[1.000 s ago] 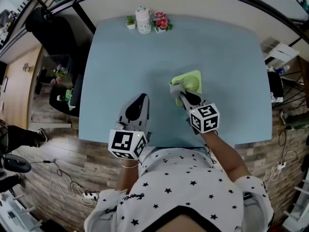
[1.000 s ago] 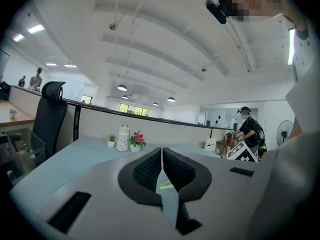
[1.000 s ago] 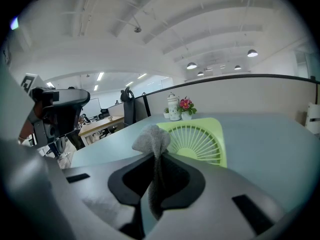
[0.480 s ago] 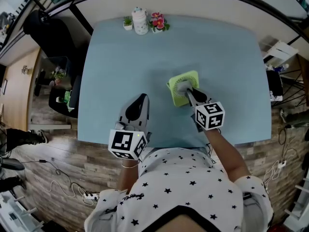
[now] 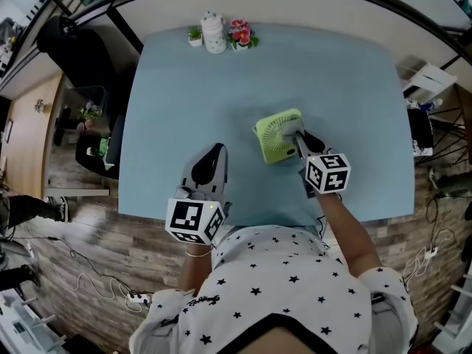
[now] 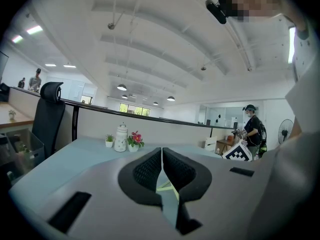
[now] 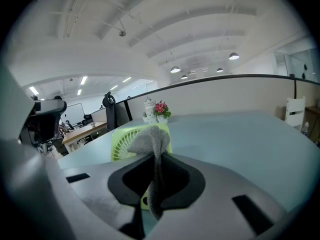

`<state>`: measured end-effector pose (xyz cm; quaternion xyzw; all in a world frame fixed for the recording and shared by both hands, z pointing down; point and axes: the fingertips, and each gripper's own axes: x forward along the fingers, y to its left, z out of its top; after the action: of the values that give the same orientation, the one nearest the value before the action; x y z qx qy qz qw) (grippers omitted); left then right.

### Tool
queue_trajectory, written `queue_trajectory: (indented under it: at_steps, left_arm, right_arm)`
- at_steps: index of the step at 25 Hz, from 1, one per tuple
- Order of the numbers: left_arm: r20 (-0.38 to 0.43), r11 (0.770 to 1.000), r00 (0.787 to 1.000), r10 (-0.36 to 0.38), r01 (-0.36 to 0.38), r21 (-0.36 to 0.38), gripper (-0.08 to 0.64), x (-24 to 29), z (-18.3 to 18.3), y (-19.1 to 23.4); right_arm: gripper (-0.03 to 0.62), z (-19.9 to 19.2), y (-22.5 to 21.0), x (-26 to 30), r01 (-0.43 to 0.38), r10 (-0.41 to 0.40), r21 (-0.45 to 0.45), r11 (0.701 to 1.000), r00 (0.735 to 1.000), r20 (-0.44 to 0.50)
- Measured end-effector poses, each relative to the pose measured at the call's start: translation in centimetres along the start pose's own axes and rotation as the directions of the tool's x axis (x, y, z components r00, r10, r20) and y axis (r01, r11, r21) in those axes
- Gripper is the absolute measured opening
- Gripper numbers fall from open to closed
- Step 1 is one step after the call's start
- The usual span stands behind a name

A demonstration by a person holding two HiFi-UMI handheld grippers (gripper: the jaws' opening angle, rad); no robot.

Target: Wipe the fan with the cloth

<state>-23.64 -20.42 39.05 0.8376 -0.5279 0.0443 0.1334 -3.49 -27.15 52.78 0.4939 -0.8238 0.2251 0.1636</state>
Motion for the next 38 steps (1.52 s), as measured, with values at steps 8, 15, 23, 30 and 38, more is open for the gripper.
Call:
queue_trajectory:
  at_steps: [8, 15, 23, 30, 38]
  left_arm:
    - [-0.004, 1.000, 1.000, 0.003, -0.003, 0.001, 0.034, -0.1, 0.0, -0.2]
    - [-0.004, 1.000, 1.000, -0.001, 0.001, 0.002, 0.034, -0.3, -0.1, -0.3]
    - [-0.016, 1.000, 1.000, -0.006, 0.006, 0.003, 0.034, -0.5, -0.4, -0.5]
    - [-0.026, 0.999, 0.999, 0.031, -0.031, 0.005, 0.032, -1.3, -0.4, 0.0]
    - [-0.037, 0.994, 0.994, 0.104, -0.105, -0.013, 0.033, -2.4, -0.7, 0.3]
  right_arm:
    - [0.035, -0.2, -2.0, -0.3, 0.049, -0.049, 0.025, 0.999, 0.999, 0.000]
    - [0.035, 0.0, -1.6, -0.7, 0.032, -0.033, 0.067, 0.997, 0.999, 0.021]
    - [0.035, -0.4, 5.9, -1.2, -0.148, 0.149, -0.029, 0.989, 0.989, 0.021]
    - [0.035, -3.0, 9.4, 0.6, -0.234, 0.229, -0.073, 0.969, 0.971, -0.069]
    - [0.035, -4.0, 8.6, 1.0, -0.262, 0.251, -0.088, 0.961, 0.960, -0.123]
